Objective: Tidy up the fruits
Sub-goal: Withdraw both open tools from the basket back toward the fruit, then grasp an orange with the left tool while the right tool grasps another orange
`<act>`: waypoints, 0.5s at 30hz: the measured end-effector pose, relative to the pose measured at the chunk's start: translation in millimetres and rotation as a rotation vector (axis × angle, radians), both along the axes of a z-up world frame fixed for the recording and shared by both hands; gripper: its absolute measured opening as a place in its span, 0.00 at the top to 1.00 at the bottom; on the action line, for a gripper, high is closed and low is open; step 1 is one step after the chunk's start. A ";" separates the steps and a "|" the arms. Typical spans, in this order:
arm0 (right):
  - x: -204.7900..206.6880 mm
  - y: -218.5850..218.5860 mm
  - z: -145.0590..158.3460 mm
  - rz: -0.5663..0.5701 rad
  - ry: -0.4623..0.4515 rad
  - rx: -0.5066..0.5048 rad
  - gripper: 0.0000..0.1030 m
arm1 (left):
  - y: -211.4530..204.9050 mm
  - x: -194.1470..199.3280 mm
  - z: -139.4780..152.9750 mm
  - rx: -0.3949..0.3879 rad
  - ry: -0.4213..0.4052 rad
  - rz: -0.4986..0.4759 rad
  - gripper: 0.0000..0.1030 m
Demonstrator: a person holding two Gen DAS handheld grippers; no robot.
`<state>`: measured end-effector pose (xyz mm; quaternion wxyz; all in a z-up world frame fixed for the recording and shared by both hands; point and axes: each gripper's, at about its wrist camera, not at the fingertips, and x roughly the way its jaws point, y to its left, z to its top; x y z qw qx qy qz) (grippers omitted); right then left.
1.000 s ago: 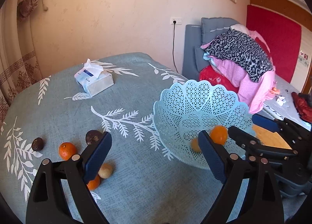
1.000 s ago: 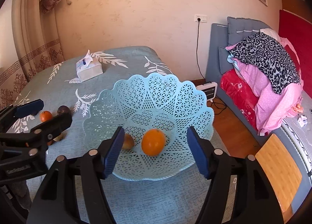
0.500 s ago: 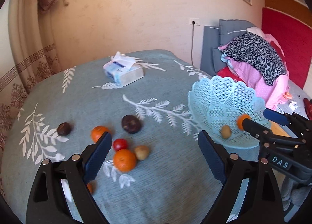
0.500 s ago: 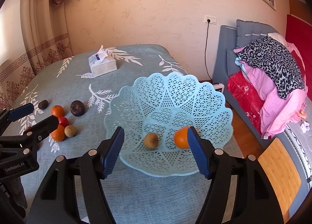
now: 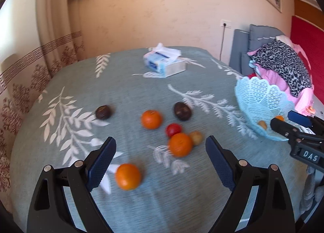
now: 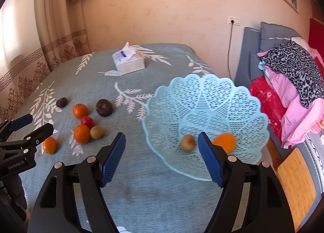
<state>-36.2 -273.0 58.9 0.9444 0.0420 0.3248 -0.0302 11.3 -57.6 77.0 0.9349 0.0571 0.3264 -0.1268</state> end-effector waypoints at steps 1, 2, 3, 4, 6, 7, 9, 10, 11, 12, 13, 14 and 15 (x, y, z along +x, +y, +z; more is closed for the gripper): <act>0.8 3.3 -0.3 0.009 0.001 0.003 0.27 | 6.2 -0.4 -1.9 0.002 0.004 0.012 0.13; 1.2 6.1 -0.3 0.016 0.002 0.004 0.27 | 11.3 -0.9 -3.6 0.003 0.007 0.020 0.13; 1.6 8.8 -0.8 0.022 0.002 0.004 0.27 | 16.0 -1.0 -5.6 0.005 0.012 0.030 0.13; 2.0 12.3 -1.0 0.030 0.003 0.004 0.27 | 20.4 -1.3 -7.7 0.006 0.017 0.039 0.13; 2.6 17.3 -1.3 0.043 0.004 0.006 0.27 | 29.4 -1.5 -12.9 0.006 0.032 0.056 0.13; 2.7 20.0 -1.6 0.051 0.005 0.007 0.27 | 32.6 -1.6 -15.5 0.006 0.039 0.062 0.13; 2.9 25.4 -2.7 0.066 0.006 0.006 0.27 | 38.3 -2.3 -20.7 0.005 0.053 0.072 0.13; 2.8 28.6 -3.5 0.075 0.008 0.005 0.27 | 40.4 -2.7 -22.9 0.004 0.059 0.073 0.13; 2.9 31.1 -4.4 0.080 0.010 0.004 0.27 | 42.9 -2.7 -25.5 0.003 0.065 0.076 0.14; 3.6 33.6 -5.2 0.085 0.012 0.004 0.27 | 44.7 -2.0 -28.1 0.002 0.073 0.080 0.14; 4.2 36.7 -6.2 0.092 0.016 0.005 0.27 | 45.8 -1.5 -29.5 0.001 0.076 0.081 0.14; 4.7 39.3 -7.1 0.099 0.019 0.005 0.27 | 46.7 0.1 -31.4 0.001 0.083 0.084 0.15; 5.2 41.0 -8.0 0.104 0.021 0.005 0.27 | 48.1 1.4 -34.0 0.000 0.091 0.087 0.17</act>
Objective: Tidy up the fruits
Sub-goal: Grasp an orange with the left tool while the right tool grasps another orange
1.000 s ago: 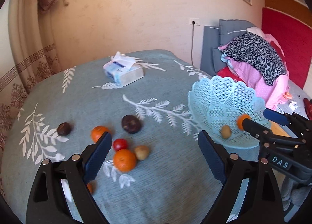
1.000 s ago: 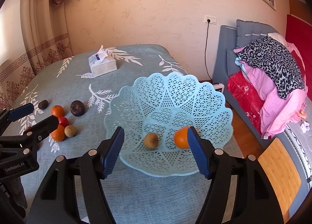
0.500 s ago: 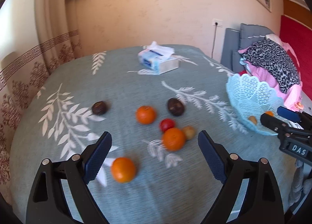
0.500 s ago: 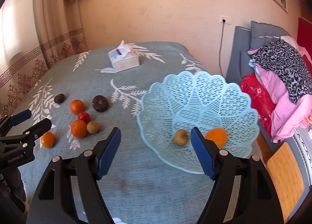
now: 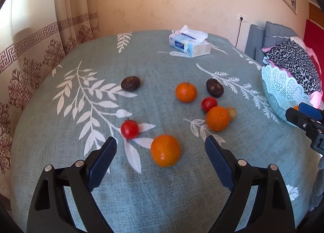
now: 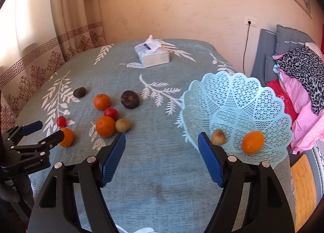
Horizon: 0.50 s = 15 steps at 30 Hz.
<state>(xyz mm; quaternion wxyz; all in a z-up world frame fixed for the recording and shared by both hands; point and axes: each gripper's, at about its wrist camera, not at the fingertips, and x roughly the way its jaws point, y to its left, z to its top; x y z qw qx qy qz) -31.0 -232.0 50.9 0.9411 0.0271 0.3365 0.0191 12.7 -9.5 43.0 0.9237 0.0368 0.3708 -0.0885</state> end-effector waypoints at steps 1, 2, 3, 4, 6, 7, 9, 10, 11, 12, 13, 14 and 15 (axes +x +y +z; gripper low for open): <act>0.4 3.1 -1.0 0.008 0.003 0.001 0.27 | 0.6 0.8 -1.4 -0.002 0.005 0.001 0.17; 1.2 5.5 -1.7 0.014 0.005 0.002 0.27 | 1.3 2.3 -3.8 -0.006 0.016 0.002 0.19; 2.3 8.0 -2.4 0.022 0.008 0.003 0.27 | 1.9 3.6 -5.9 -0.009 0.024 0.003 0.23; 3.2 11.0 -3.6 0.033 0.012 0.008 0.27 | 2.0 5.5 -8.7 -0.015 0.037 0.002 0.24; 4.7 15.7 -5.8 0.046 0.021 0.012 0.27 | 1.0 7.9 -13.0 -0.023 0.055 -0.001 0.28; 6.2 18.7 -7.4 0.055 0.027 0.014 0.27 | 0.3 8.8 -15.1 -0.027 0.063 -0.003 0.30; 7.8 22.8 -9.7 0.066 0.036 0.017 0.27 | -2.1 11.0 -19.9 -0.032 0.083 -0.013 0.38; 9.0 25.3 -11.3 0.076 0.043 0.023 0.27 | -3.3 12.4 -22.9 -0.034 0.096 -0.016 0.41; 10.5 27.3 -12.4 0.085 0.049 0.030 0.27 | -4.2 13.6 -24.7 -0.036 0.105 -0.018 0.46; 12.0 29.3 -13.4 0.092 0.056 0.036 0.27 | -4.8 14.5 -26.7 -0.039 0.113 -0.019 0.50; 12.9 31.3 -14.2 0.098 0.059 0.040 0.27 | -5.0 15.6 -29.0 -0.041 0.122 -0.017 0.51; 14.4 33.1 -15.2 0.104 0.063 0.043 0.27 | -5.2 16.0 -30.5 -0.044 0.127 -0.017 0.56; 16.6 35.3 -16.8 0.111 0.070 0.047 0.27 | -4.9 16.4 -31.5 -0.045 0.132 -0.015 0.60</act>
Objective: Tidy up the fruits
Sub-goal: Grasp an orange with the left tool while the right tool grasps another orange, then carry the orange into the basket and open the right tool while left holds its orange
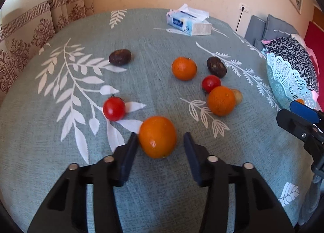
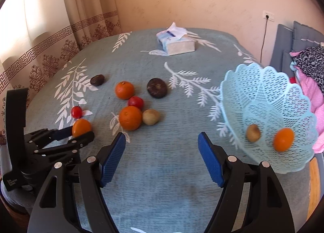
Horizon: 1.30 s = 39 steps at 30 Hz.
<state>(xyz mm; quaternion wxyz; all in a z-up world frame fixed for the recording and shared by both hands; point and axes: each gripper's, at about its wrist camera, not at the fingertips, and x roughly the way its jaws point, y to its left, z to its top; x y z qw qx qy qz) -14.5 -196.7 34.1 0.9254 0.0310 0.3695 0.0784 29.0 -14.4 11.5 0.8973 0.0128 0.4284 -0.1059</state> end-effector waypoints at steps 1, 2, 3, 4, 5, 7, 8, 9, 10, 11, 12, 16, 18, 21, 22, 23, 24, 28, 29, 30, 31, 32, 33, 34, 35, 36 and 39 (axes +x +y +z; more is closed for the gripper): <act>1.3 1.2 -0.9 0.005 0.005 0.004 0.27 | 1.0 0.0 -0.3 -0.001 0.000 0.006 0.62; 3.0 2.6 -2.2 0.011 0.012 0.010 0.27 | 2.4 -0.3 0.0 -0.005 -0.001 0.009 0.64; 5.3 4.0 -3.5 0.020 0.020 0.019 0.27 | 3.7 -0.4 0.3 -0.013 0.000 0.008 0.64; 7.8 5.9 -5.1 0.031 0.031 0.031 0.27 | 5.4 -1.1 1.1 -0.021 -0.001 0.008 0.64; 9.6 7.4 -6.3 0.039 0.039 0.039 0.27 | 6.1 -1.6 1.7 -0.022 -0.003 0.009 0.64; 15.4 12.7 -8.8 0.062 0.056 0.052 0.27 | 7.7 -3.6 3.1 -0.020 -0.012 0.013 0.64; 17.0 15.0 -9.5 0.069 0.062 0.053 0.27 | 9.2 -4.3 4.4 -0.024 -0.016 0.015 0.64; 18.7 17.7 -10.4 0.078 0.067 0.056 0.27 | 10.2 -4.5 5.7 -0.026 -0.019 0.018 0.64; 21.3 20.8 -11.5 0.089 0.073 0.057 0.27 | 12.0 -5.0 7.1 -0.028 -0.023 0.022 0.64; 23.9 23.4 -12.5 0.095 0.080 0.057 0.28 | 13.9 -5.6 9.0 -0.029 -0.030 0.027 0.64; 26.8 25.8 -13.7 0.102 0.087 0.057 0.28 | 15.6 -6.1 10.7 -0.029 -0.036 0.032 0.64; 39.1 36.4 -20.0 0.133 0.124 0.068 0.36 | 22.7 -8.6 17.0 -0.023 -0.062 0.050 0.64; 44.3 42.2 -23.3 0.140 0.136 0.066 0.37 | 27.4 -8.5 19.2 -0.027 -0.069 0.063 0.64; 52.7 49.2 -28.8 0.147 0.150 0.053 0.44 | 34.6 -8.6 20.5 -0.032 -0.071 0.078 0.64; 56.8 51.6 -31.6 0.146 0.159 0.051 0.45 | 36.2 -8.5 20.6 -0.033 -0.071 0.081 0.64; 59.2 53.0 -33.1 0.145 0.163 0.048 0.45 | 38.2 -8.3 20.6 -0.034 -0.070 0.085 0.64; 61.8 54.5 -34.9 0.143 0.166 0.042 0.46 | 39.3 -8.1 20.5 -0.035 -0.070 0.087 0.64; 71.4 59.2 -38.3 0.132 0.166 0.022 0.48 | 43.2 -7.6 20.4 -0.040 -0.071 0.095 0.64; 73.4 59.7 -38.2 0.128 0.164 0.020 0.48 | 43.9 -7.5 20.5 -0.041 -0.071 0.095 0.64; 74.7 59.9 -38.1 0.126 0.163 0.020 0.48 | 44.1 -7.5 20.2 -0.042 -0.071 0.095 0.64; 76.4 60.3 -38.2 0.124 0.162 0.018 0.48 | 44.1 -7.4 20.1 -0.042 -0.070 0.095 0.64; 77.7 60.7 -38.3 0.120 0.159 0.011 0.52 | 43.8 -7.2 19.7 -0.041 -0.070 0.094 0.64; 78.9 61.1 -38.2 0.114 0.155 0.000 0.55 | 43.6 -7.1 19.3 -0.041 -0.070 0.094 0.64; 79.4 61.3 -38.3 0.109 0.149 -0.012 0.58 | 43.6 -7.1 19.4 -0.041 -0.070 0.094 0.64; 79.7 61.0 -38.4 0.105 0.147 -0.018 0.61 | 43.6 -7.0 19.3 -0.041 -0.069 0.094 0.64; 79.8 60.5 -38.6 0.103 0.144 -0.023 0.61 | 43.6 -7.1 19.3 -0.041 -0.070 0.095 0.64; 77.6 59.8 -38.5 0.104 0.140 -0.023 0.62 | 43.2 -7.2 18.6 -0.039 -0.069 0.096 0.64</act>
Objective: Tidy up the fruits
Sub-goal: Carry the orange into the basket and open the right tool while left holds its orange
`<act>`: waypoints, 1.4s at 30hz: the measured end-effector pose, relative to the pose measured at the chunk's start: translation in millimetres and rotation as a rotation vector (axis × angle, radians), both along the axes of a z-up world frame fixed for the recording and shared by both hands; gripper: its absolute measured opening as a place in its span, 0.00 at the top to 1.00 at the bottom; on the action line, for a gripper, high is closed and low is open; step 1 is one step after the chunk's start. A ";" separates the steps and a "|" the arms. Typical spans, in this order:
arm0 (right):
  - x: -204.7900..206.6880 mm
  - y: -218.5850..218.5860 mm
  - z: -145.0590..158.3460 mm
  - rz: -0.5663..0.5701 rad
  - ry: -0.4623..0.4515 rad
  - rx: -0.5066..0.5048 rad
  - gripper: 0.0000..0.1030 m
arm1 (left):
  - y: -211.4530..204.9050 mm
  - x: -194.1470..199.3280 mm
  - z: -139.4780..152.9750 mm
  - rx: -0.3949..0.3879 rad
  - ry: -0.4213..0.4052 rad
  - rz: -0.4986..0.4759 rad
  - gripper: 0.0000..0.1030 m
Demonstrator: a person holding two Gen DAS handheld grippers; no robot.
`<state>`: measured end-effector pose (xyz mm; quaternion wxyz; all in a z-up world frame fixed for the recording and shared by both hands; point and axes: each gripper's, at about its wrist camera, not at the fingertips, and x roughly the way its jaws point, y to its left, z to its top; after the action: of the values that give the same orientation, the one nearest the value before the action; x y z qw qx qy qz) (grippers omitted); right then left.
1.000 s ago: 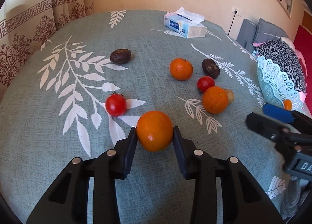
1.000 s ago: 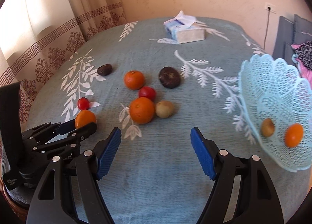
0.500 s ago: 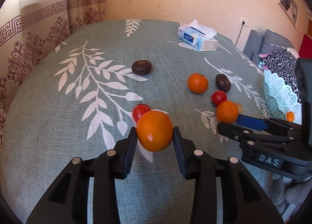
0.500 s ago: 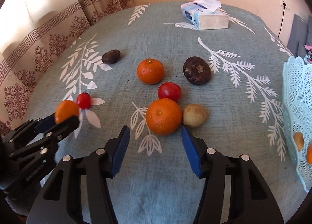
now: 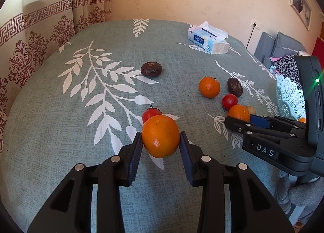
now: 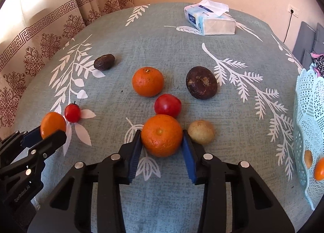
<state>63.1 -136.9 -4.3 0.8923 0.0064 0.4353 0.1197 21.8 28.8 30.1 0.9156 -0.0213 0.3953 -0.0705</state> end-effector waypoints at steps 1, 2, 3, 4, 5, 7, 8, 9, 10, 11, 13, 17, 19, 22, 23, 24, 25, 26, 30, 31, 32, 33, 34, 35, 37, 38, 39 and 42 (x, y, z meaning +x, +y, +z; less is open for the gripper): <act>-1.5 -1.0 0.4 -0.001 0.000 0.002 0.62 | -0.3 -0.2 -0.1 0.001 0.000 0.000 0.64; -2.5 -1.4 0.6 -0.001 0.001 0.004 0.62 | -0.7 -0.4 -0.1 0.003 -0.001 0.000 0.64; -4.3 -3.0 1.1 -0.002 0.002 0.009 0.62 | -0.9 0.1 -0.1 0.004 -0.001 0.000 0.64; -6.1 -3.9 1.8 -0.004 0.000 0.010 0.62 | -1.3 0.1 0.1 0.005 -0.001 -0.001 0.64; -8.3 -5.3 3.0 -0.007 -0.005 0.008 0.62 | -2.0 -0.3 0.4 0.007 -0.002 -0.001 0.64; -12.8 -7.7 6.4 -0.012 -0.019 0.006 0.62 | -3.0 -0.4 1.2 0.010 -0.004 -0.002 0.64; -15.2 -9.1 8.3 -0.014 -0.027 0.004 0.62 | -4.0 -0.9 1.7 0.011 -0.005 -0.003 0.64; -18.5 -10.8 10.9 -0.017 -0.038 0.002 0.62 | -4.9 -1.4 2.4 0.013 -0.006 -0.003 0.64; -20.9 -12.2 12.5 -0.019 -0.044 0.001 0.62 | -5.9 -1.7 3.0 0.015 -0.007 -0.005 0.64; -23.2 -13.7 13.9 -0.020 -0.049 0.003 0.62 | -7.3 -2.3 3.8 0.017 -0.008 -0.007 0.64; -27.4 -17.2 16.9 -0.021 -0.057 0.011 0.62 | -10.2 -3.2 5.4 0.020 -0.011 -0.010 0.64; -34.7 -25.3 23.0 -0.027 -0.072 0.030 0.62 | -17.2 -5.4 9.6 0.027 -0.019 -0.021 0.64; -38.4 -30.2 26.0 -0.033 -0.079 0.041 0.62 | -20.4 -6.0 11.2 0.031 -0.021 -0.025 0.64; -44.7 -40.2 32.6 -0.048 -0.098 0.057 0.62 | -26.2 -7.8 13.6 0.040 -0.026 -0.033 0.64; -47.3 -44.8 35.0 -0.056 -0.104 0.064 0.62 | -28.9 -8.5 14.6 0.044 -0.028 -0.038 0.64; -49.6 -48.2 36.7 -0.062 -0.110 0.068 0.62 | -30.9 -8.4 15.1 0.046 -0.029 -0.041 0.64; -52.1 -54.4 39.6 -0.074 -0.118 0.074 0.62 | -32.7 -8.5 15.3 0.048 -0.030 -0.043 0.64; -54.5 -60.3 42.5 -0.085 -0.126 0.080 0.62 | -36.0 -8.9 15.8 0.052 -0.032 -0.048 0.64; -62.4 -83.1 51.2 -0.131 -0.152 0.097 0.62 | -46.7 -9.7 16.9 0.060 -0.034 -0.068 0.64; -64.5 -91.0 53.1 -0.148 -0.159 0.099 0.62 | -49.5 -10.0 17.2 0.063 -0.035 -0.074 0.64; -66.1 -97.5 54.6 -0.163 -0.165 0.101 0.62 | -53.2 -10.4 18.0 0.066 -0.038 -0.080 0.64; -66.8 -102.8 55.5 -0.175 -0.168 0.102 0.62 | -55.7 -10.6 18.6 0.068 -0.039 -0.085 0.64; -68.3 -110.5 56.3 -0.193 -0.172 0.103 0.62 | -58.4 -10.9 19.4 0.070 -0.041 -0.090 0.64; -69.0 -116.4 56.7 -0.206 -0.174 0.105 0.62 | -61.5 -11.2 20.2 0.072 -0.043 -0.095 0.64; -70.5 -129.3 56.9 -0.238 -0.178 0.108 0.62 | -67.8 -11.8 21.8 0.077 -0.048 -0.105 0.64; -71.4 -135.1 56.7 -0.251 -0.179 0.109 0.62 | -70.0 -12.0 22.2 0.079 -0.049 -0.109 0.64; -71.9 -140.4 56.5 -0.263 -0.180 0.111 0.62 | -72.6 -12.3 22.8 0.081 -0.050 -0.114 0.64; -74.4 -155.5 56.5 -0.297 -0.182 0.110 0.62 | -80.9 -13.0 24.9 0.086 -0.055 -0.128 0.64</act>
<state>-11.3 -292.4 52.2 0.9341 0.1086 0.3399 0.0103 8.8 -52.1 55.0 0.9198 0.0455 0.3730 -0.1125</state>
